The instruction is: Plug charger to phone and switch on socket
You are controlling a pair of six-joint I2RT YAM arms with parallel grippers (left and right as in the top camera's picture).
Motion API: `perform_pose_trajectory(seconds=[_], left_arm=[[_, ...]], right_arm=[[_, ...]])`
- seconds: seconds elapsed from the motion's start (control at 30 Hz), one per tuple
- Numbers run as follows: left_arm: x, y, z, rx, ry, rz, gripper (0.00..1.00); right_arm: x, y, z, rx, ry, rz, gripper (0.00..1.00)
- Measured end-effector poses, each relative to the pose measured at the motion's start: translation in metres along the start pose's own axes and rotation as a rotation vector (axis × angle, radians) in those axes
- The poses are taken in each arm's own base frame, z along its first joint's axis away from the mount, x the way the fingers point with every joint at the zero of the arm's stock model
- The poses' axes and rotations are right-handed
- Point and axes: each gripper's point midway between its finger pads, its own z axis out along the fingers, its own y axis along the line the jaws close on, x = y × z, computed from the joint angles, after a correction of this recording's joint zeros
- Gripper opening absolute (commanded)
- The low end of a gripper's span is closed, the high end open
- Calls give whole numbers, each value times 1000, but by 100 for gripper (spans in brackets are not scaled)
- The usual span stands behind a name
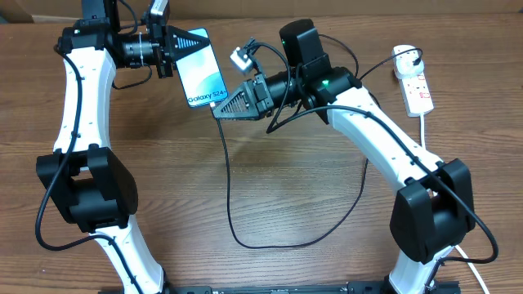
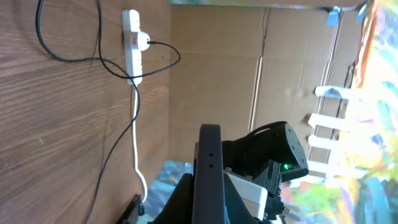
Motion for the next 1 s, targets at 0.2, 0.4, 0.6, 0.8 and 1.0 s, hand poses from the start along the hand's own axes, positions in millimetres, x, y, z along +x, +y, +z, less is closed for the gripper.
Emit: perform_pose_trajectory(seconds=[0.2,0.4,0.6,0.8,1.0], left_arm=[[-2,4,0,-23,-12,-59,4],[-3,5,0,-30,-16,-72,4],[-4,8,0,-48,-27,-82,4],[-8,7,0,-48,-34,-50,4],[-8,7,0,-47,-34,-40,4]], right_arm=[[0,1,-2,-5,0,17,4],[0,1,-2,-7,1,23,4],[1,0,-2,-5,4,38,4],[2,-1,-1,-2,3,42,4],[2,-1,2,4,5,41,4]])
